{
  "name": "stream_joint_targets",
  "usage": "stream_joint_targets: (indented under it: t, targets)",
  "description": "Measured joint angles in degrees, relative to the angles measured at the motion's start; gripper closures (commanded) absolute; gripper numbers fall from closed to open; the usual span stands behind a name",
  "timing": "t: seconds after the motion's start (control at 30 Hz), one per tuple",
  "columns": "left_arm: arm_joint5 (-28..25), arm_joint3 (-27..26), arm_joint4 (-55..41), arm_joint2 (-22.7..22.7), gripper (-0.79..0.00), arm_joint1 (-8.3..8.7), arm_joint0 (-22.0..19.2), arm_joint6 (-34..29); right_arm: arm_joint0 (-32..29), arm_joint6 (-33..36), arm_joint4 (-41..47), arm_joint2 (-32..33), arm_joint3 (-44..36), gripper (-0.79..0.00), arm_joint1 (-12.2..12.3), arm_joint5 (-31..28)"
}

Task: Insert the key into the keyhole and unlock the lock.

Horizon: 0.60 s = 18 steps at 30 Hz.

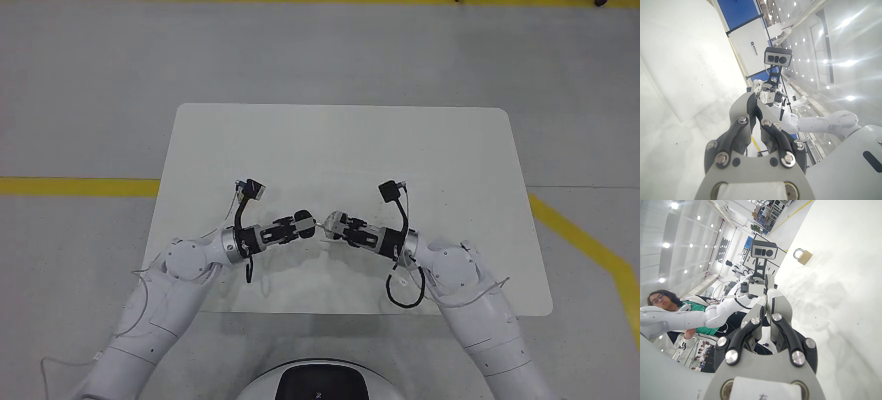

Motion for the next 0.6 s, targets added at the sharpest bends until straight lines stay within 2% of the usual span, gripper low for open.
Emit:
stream_joint_targets:
  t: [0.27,0.3,0.33,0.5,0.6]
  targets:
    - [-0.5,-0.2,0.8,0.8,0.000,-0.02,-0.4,0.2,-0.5,-0.1,0.6,0.3,-0.2,0.000,0.4,-0.5]
    - [-0.5,-0.2,0.9,0.8,-0.376,-0.01,-0.5,0.1,-0.6,-0.1,0.8,0.3,-0.2,0.000,0.5,-0.6]
    - [-0.4,-0.2,1.1,0.9,-0.785,0.01,-0.6,0.0,-0.6,-0.1,0.9,0.3,-0.2,0.000,0.5,-0.6]
    - [0.3,-0.4,1.5,1.1,-0.785,0.03,-1.0,0.4,-0.3,-0.6,1.3,0.1,0.3,0.000,0.6,-0.9]
    - [-0.7,-1.2,1.7,-0.3,-0.785,0.32,-1.0,1.4,-0.1,-2.2,2.2,0.9,1.0,0.000,0.7,-1.3]
